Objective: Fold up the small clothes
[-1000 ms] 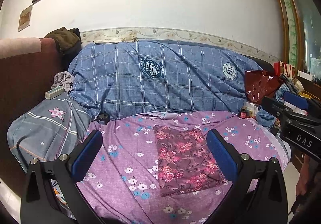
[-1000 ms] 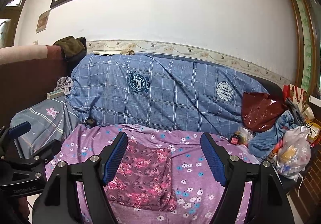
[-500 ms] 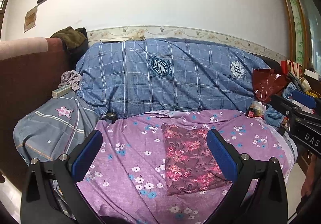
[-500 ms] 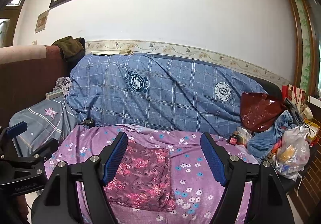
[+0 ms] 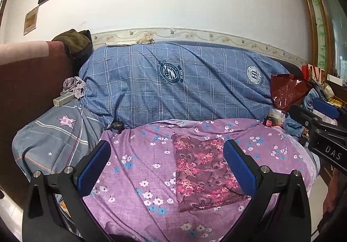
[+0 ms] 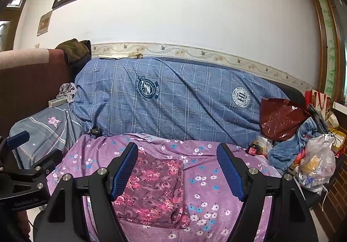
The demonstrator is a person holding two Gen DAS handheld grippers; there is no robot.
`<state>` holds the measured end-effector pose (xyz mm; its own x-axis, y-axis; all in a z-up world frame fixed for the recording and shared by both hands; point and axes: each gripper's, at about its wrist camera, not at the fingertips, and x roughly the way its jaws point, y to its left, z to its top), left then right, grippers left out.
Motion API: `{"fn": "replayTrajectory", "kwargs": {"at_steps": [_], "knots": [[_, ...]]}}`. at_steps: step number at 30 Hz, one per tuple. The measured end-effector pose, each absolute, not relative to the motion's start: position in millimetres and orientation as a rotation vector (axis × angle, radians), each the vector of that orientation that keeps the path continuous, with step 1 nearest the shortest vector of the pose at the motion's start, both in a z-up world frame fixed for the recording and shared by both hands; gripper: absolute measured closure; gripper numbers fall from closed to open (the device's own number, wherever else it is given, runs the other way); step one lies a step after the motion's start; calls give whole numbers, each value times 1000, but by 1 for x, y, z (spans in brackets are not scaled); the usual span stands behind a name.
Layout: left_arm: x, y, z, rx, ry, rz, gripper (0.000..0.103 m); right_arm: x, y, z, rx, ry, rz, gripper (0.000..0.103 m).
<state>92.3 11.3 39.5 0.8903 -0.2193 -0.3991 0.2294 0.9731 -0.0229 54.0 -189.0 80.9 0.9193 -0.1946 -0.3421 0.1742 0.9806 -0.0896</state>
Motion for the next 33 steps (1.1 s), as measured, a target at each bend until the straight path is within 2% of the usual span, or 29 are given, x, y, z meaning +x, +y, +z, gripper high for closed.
{"fn": "replayTrajectory", "kwargs": {"at_steps": [33], "knots": [[110,15,21,13,473,-200,0,77,-191,56,-51,414,-192,26]]}}
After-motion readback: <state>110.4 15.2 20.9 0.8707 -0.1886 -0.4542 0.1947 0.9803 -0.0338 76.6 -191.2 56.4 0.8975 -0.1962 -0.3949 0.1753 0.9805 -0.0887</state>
